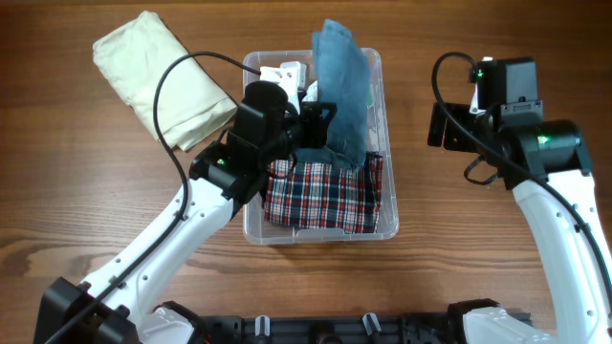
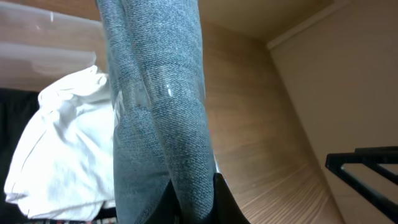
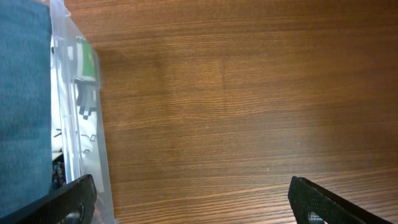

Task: Pack container
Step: 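Place the blue denim into the bin and release it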

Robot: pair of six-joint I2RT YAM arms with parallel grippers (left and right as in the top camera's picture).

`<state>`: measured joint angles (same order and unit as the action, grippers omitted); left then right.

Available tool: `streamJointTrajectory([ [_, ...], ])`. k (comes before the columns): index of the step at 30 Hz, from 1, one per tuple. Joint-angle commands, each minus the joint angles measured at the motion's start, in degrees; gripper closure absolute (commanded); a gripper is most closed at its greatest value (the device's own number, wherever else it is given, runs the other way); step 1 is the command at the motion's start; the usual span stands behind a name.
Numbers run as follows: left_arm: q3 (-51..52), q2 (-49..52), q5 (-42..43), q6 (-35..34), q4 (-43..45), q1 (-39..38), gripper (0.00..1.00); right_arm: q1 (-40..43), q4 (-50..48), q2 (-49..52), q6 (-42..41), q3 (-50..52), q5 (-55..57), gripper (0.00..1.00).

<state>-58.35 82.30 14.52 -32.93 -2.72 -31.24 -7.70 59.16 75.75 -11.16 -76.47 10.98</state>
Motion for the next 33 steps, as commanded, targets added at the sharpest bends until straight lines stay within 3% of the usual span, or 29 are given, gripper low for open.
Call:
streamJointTrajectory([
  [1,-0.8,-1.1,-1.1,-1.0,1.4,-0.4,0.96,0.0,0.0,-0.5,-0.9,0.0,-0.5,0.00],
  [2,-0.8,-1.2,-2.1,-1.0,0.0,-0.4,0.94,0.0,0.0,-0.5,-0.9,0.0,-0.5,0.00],
  [4,-0.8,-1.8,-8.4,-1.0,-8.1,0.2,0.53,0.0,0.1,-0.5,-0.9,0.0,-0.5,0.00],
  [5,-0.8,-2.3,-17.3,-1.0,-15.3,0.9,0.40,0.0,0.1,-0.5,-0.9,0.0,-0.5,0.00],
  [6,-0.8,-2.6,-23.6,-1.0,-18.3,1.5,0.01,0.0,0.1,-0.5,-0.9,0.0,-0.6,0.00],
  [7,-0.8,-2.7,-27.3,-1.0,-18.8,1.9,0.00,0.0,0.0,-0.5,-0.9,0.0,-0.6,0.00],
  [12,-2.0,-4.1,-28.2,1.1,-12.8,1.7,0.01,0.0,0.2,-0.5,-0.9,0.0,-0.6,0.00],
  [16,-7.9,-4.2,-25.8,21.2,-10.1,-0.9,0.01,0.0,0.1,-0.2,-0.9,0.0,-0.8,0.00],
  [17,-9.1,-4.2,-26.0,26.3,-10.1,-1.1,0.09,0.0,0.1,-0.1,-0.9,0.0,-1.0,0.00],
  [19,-9.2,-3.5,-26.8,28.2,-8.8,-0.7,0.96,0.0,0.0,-0.1,-0.9,0.0,-1.0,0.00],
  [23,-9.2,3.4,-25.9,26.9,-10.4,-0.8,0.96,0.0,0.1,-0.1,-0.9,0.0,-1.0,0.00],
  [25,-9.2,12.5,-22.3,20.8,-12.7,-0.8,0.96,0.0,0.1,-0.1,-0.8,0.1,-1.0,0.00],
  [29,-9.2,29.7,-6.2,6.6,-16.5,-0.9,0.96,0.0,0.1,-0.1,-0.8,0.1,-1.0,0.00],
  [31,-9.2,35.6,-0.1,6.3,-17.6,-0.9,0.96,0.0,0.1,-0.1,-0.8,0.0,-1.0,0.00],
  [33,-9.3,36.0,0.2,7.2,-18.0,-0.9,0.96,0.0,0.1,-0.1,-0.8,0.0,-1.0,0.00],
])
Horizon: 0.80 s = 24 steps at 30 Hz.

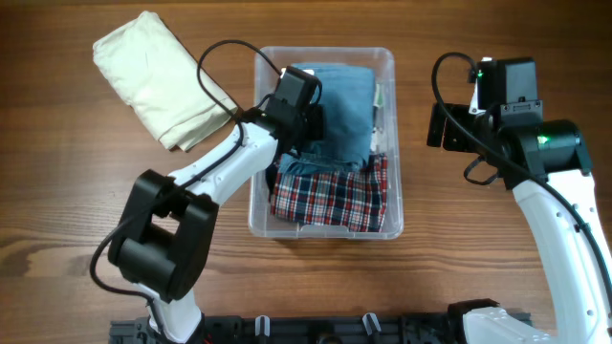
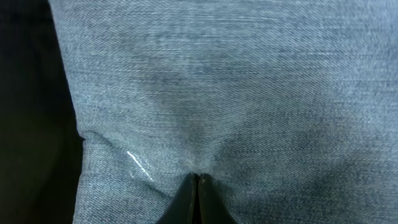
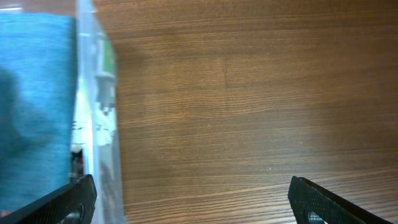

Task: Pack container
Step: 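Place the blue denim into the bin and release it, then grasp the cream cloth with the left gripper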

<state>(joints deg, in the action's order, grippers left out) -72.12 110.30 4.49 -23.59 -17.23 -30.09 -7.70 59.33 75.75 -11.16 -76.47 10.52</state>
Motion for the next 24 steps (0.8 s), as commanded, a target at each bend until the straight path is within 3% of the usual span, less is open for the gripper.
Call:
streamJointTrajectory([
  [1,4.5,7.4,10.0,-2.1,-3.4,-2.0,0.96,0.0,-0.1,-0.1,-0.8,0.0,-0.5,0.00],
  [2,4.5,6.2,9.8,-1.6,-3.4,-1.8,0.95,0.0,0.0,-0.1,-0.8,0.1,-0.5,0.00],
  [5,4.5,1.7,8.4,-0.6,-4.3,-0.7,0.52,0.0,0.0,-0.1,-0.8,0.1,-0.5,0.00],
  [10,4.5,-12.5,-0.5,2.6,-7.4,-0.5,0.26,0.0,-0.1,-0.1,-0.8,0.0,-0.5,0.00],
  [11,4.5,-16.2,-2.2,2.6,-8.0,-0.5,0.17,0.0,-0.1,-0.1,-0.9,0.1,-0.5,0.00],
  [12,4.5,-21.0,-5.4,2.6,-8.8,-0.5,0.00,0.0,-0.1,-0.1,-0.8,0.0,-0.5,0.00],
  [15,4.5,-33.0,-14.7,2.8,-11.8,3.8,0.00,0.0,-0.2,-0.1,-0.8,0.1,-0.5,0.00],
  [18,4.5,-35.0,-13.5,0.0,-15.3,18.7,0.00,0.0,-0.1,-0.1,-0.8,0.1,-0.5,0.00],
  [21,4.5,-28.9,-5.4,-0.9,-13.6,36.0,0.00,0.0,-0.1,-0.1,-0.8,0.1,-0.5,0.00],
  [24,4.5,-15.1,8.6,-1.4,-4.2,49.9,0.00,0.0,0.3,-0.1,-0.8,0.1,-0.5,0.00],
])
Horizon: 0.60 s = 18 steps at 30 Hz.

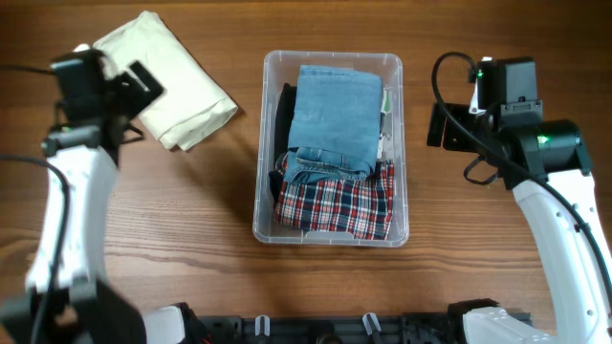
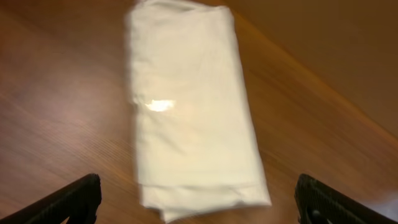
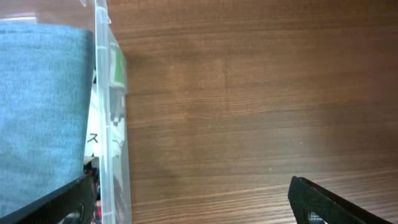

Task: Pack container
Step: 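Grasp the cream cloth with the left gripper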

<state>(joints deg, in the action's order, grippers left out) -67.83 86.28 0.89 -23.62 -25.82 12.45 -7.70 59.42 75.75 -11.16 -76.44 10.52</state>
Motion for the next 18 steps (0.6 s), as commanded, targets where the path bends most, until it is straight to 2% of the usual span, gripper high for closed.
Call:
streamJointTrajectory([
  [1,0.2,12.4,15.3,-1.3,6.5,9.3,0.00,0.0,0.5,-0.1,-0.8,0.1,-0.5,0.00],
  [3,0.2,19.9,22.1,-1.3,12.0,11.9,0.00,0.0,0.9,-0.1,-0.9,0.1,-0.5,0.00],
  [7,0.2,28.6,28.7,-2.8,22.2,11.6,0.00,0.0,0.9,-0.1,-0.9,0.1,-1.9,0.00],
  [11,0.2,30.8,28.9,-2.8,26.6,9.5,0.00,0.0,0.9,-0.1,-0.9,0.1,-2.5,0.00],
  [18,0.2,31.2,28.8,-3.9,27.2,8.5,0.00,0.0,0.9,-0.1,-0.9,0.1,-2.5,0.00],
])
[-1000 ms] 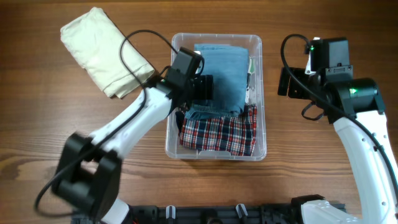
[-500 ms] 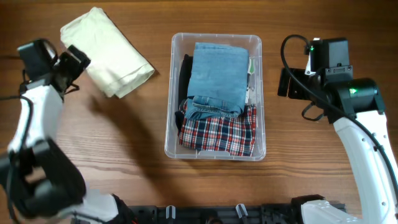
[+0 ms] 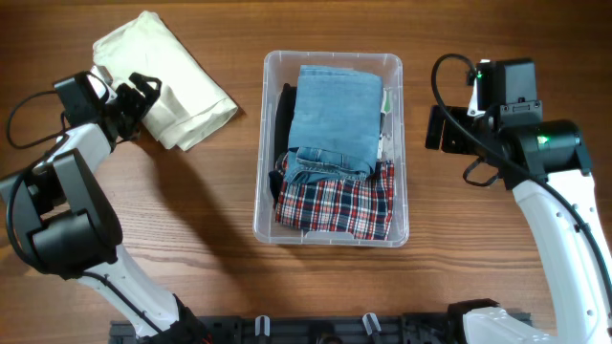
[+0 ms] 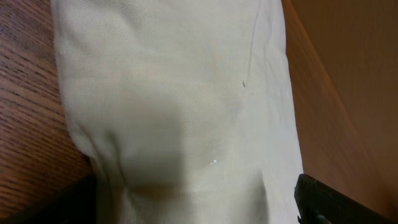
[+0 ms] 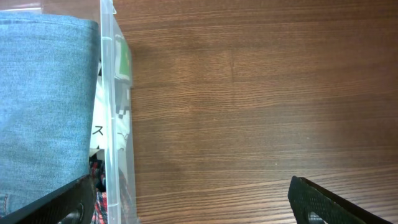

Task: Pack container
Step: 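Grasp the cream cloth with the left gripper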

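Note:
The clear plastic container [image 3: 400, 143] stands mid-table, its wall [image 5: 115, 124] showing in the right wrist view. Inside lie folded blue jeans [image 3: 335, 115] [image 5: 43, 93] on top of a plaid shirt [image 3: 335, 203], with a black garment [image 3: 284, 110] along the left wall. A folded cream cloth [image 3: 177, 72] [image 4: 174, 93] lies at the far left. My left gripper [image 3: 132, 103] [image 4: 199, 211] is open, its fingers astride the cloth's near end. My right gripper [image 3: 442, 129] [image 5: 193, 208] is open over bare wood just right of the container.
A white item with a green label [image 5: 122, 62] is tucked against the container's right wall. Wood table [image 3: 478, 248] surrounds everything. The right arm's cable [image 3: 442, 76] loops near the container's far right corner.
My left gripper, open and a little off the cream cloth before, is now close in with the cloth's end between its fingers. The right arm and the container are unchanged.
First my left gripper was shut on the jeans, holding them up over the container. Then it was low inside, still shut on them. Later the jeans lay flat in the container and the gripper was open by the cream cloth, which it now straddles.

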Robot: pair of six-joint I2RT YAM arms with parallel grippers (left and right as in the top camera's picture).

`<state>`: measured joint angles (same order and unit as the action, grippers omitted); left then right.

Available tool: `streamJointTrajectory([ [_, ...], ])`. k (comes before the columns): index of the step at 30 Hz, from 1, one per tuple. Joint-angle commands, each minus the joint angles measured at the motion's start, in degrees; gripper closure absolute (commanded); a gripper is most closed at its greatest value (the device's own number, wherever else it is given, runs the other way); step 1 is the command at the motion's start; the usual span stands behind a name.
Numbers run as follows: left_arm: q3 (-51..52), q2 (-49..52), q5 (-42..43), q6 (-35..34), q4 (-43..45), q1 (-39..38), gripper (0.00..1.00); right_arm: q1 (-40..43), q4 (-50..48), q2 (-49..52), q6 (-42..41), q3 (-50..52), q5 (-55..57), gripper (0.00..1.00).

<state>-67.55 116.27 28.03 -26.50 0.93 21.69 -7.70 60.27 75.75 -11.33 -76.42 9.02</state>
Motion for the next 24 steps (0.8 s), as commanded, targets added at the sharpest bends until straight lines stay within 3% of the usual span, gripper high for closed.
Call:
streamJointTrajectory([
  [1,-0.1,1.7,1.7,-1.0,0.4,-0.7,0.00,0.0,0.0,-0.1,-0.7,0.0,-1.0,0.00],
  [8,-0.1,5.4,1.7,-3.0,0.9,-0.7,0.00,0.0,0.0,-0.1,-0.7,0.0,-1.0,0.00],
  [9,-0.1,5.3,2.8,-3.0,1.6,-0.7,0.06,0.0,0.0,-0.1,-0.7,0.0,-1.0,0.00],
  [12,-0.8,5.2,8.5,-3.3,3.7,-0.7,0.96,0.0,0.3,-0.1,-0.7,0.0,-1.5,0.00],
  [16,-1.0,-0.5,11.2,-4.0,4.5,-0.7,0.96,0.0,1.3,-0.1,-0.7,0.0,-1.4,0.00],
  [24,-1.0,-30.6,12.5,-4.0,-2.3,-1.8,0.96,0.0,1.5,-0.1,0.9,0.0,-1.4,0.00],
])
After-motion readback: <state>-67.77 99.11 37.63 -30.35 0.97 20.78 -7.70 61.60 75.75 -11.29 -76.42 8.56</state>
